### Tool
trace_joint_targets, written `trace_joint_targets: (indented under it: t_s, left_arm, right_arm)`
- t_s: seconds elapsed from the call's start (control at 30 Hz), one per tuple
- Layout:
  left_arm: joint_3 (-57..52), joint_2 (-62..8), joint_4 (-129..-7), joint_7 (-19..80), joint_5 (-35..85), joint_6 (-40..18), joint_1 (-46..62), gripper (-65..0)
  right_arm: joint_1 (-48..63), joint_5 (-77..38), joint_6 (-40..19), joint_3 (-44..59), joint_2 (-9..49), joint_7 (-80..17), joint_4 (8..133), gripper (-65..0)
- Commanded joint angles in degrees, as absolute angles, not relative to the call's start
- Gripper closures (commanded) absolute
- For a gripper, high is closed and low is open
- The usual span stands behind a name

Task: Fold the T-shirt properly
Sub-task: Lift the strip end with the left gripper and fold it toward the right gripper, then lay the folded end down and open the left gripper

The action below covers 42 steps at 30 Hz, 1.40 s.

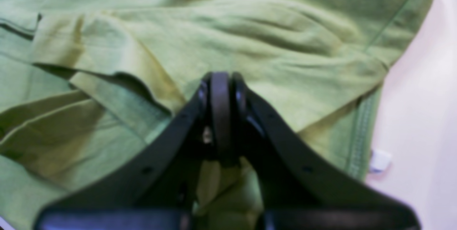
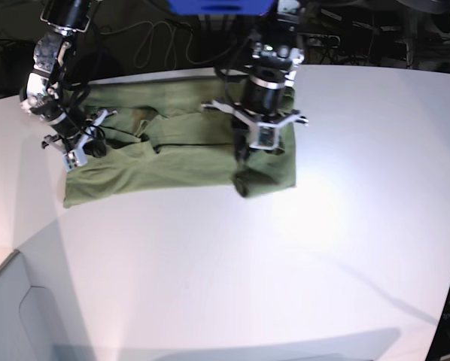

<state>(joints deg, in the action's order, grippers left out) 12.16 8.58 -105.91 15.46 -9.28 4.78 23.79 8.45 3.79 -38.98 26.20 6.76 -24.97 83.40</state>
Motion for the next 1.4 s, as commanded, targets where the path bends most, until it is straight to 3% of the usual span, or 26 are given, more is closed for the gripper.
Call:
trace_joint_targets:
  t_s: [0.0,0.1,0.57,1.37]
  left_arm:
    - [13.3,9.0,-105.6,13.6,-9.7,6.8,22.6,0.0]
    - [16.4,9.0,-101.6,13.5,-9.7,9.4,21.1,0.0]
    - [26.1,9.0,-93.5,13.5,-9.5,9.6,15.1,0.0]
    - [32.0,8.4,-93.1,14.0,-9.5,9.5,12.0,0.0]
  right_arm:
    - [8.3,3.8,-40.0,26.2,7.3,-25.2,84.2,0.0]
    - [8.4,3.8,-40.0,26.2,7.3,-25.2,84.2,0.0]
    - [8.5,3.8,-40.0,26.2,7.3,-25.2,84.2,0.0]
    - [8.5,3.8,-40.0,26.2,8.0,-25.2,83.9,0.0]
